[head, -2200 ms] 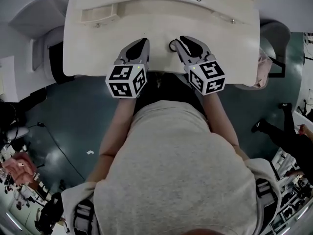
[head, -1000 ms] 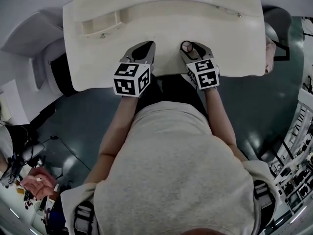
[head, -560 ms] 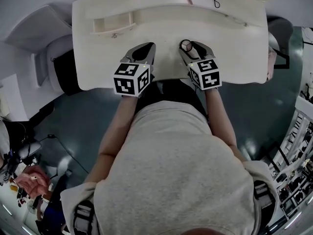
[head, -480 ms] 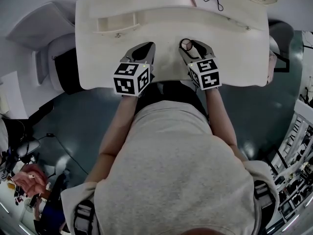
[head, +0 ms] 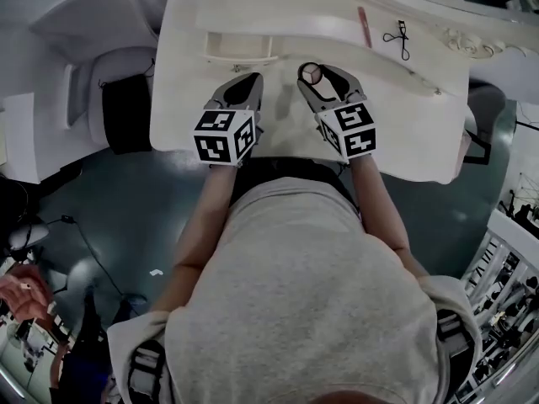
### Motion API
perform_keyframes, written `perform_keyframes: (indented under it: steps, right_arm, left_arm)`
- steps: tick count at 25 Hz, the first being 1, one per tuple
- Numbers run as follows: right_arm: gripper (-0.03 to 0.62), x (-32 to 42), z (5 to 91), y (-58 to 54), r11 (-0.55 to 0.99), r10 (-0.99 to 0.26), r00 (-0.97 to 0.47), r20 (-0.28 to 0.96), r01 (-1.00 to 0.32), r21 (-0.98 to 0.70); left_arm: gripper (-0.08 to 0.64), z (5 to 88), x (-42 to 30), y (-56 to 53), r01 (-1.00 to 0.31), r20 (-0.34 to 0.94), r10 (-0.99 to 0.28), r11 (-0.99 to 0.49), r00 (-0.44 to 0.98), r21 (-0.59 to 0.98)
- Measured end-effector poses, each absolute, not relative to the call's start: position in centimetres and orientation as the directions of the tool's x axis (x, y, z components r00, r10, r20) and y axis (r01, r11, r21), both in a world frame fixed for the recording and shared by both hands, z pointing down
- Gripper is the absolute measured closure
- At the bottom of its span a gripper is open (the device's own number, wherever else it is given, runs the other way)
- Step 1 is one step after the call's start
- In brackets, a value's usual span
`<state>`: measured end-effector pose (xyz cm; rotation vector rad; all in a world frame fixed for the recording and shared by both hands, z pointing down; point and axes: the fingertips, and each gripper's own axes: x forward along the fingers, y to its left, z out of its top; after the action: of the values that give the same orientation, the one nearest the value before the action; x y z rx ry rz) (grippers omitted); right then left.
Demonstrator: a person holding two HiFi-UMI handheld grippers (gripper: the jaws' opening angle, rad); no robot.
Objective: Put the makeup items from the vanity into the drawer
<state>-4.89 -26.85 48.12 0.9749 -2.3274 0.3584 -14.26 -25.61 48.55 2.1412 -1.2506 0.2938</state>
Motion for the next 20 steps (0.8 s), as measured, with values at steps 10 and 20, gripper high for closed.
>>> perform_keyframes:
  steps: [10, 20]
  right_arm:
    - [0.376, -11.8, 46.2, -29.4, 0.806, -0.495, -0.673, 0.55, -0.593, 0.0]
    - [0.376, -15.2, 47.6, -31.1, 0.814, -0.455, -0.685, 0.568, -0.579, -0.045]
  left_arm:
    - [0.551, 48.3, -17.7, -26.4, -0.855, 0.46, -0.733, -0.341, 0.502, 0.39]
    - [0.551, 48.5, -19.8, -26.6, -0.87, 0.463, -0.755, -0.289, 0.464, 0.4]
